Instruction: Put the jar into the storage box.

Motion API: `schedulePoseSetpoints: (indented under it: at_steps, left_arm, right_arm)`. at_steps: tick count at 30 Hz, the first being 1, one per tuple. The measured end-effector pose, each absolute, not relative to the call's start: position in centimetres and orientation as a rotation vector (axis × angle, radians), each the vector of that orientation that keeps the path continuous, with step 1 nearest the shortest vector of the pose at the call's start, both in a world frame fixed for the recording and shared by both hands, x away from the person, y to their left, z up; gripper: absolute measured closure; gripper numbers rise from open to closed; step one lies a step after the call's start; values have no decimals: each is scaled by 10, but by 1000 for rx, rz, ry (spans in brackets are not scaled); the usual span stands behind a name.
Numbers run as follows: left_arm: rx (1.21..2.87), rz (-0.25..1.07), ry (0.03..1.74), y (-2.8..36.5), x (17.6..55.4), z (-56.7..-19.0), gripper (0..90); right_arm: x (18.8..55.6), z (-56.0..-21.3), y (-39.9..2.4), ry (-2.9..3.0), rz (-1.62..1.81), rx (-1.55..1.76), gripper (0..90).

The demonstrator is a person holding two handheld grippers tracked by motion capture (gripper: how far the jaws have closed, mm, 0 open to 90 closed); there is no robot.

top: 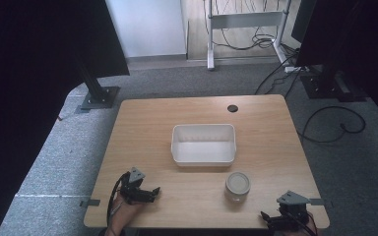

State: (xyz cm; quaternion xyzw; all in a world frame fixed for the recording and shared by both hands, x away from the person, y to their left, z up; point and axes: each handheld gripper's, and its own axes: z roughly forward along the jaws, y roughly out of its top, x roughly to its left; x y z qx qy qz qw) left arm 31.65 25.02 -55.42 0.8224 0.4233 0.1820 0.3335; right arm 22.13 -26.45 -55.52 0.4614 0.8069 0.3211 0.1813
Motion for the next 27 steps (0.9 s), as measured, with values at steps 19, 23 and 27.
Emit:
schedulePoseSetpoints:
  at_steps: [19,23,27]
  left_arm:
    - [2147,475,1105,250,317,-554,0]
    - [2147,475,1106,250,316,-554,0]
    - [2147,475,1106,250,316,-554,0]
  right_arm:
    - [230,-542,-251,2293,1007,1249,0]
    - [232,-541,-250,2290,1021,1243,0]
    - [236,-540,-247,2294,1036,1234,0]
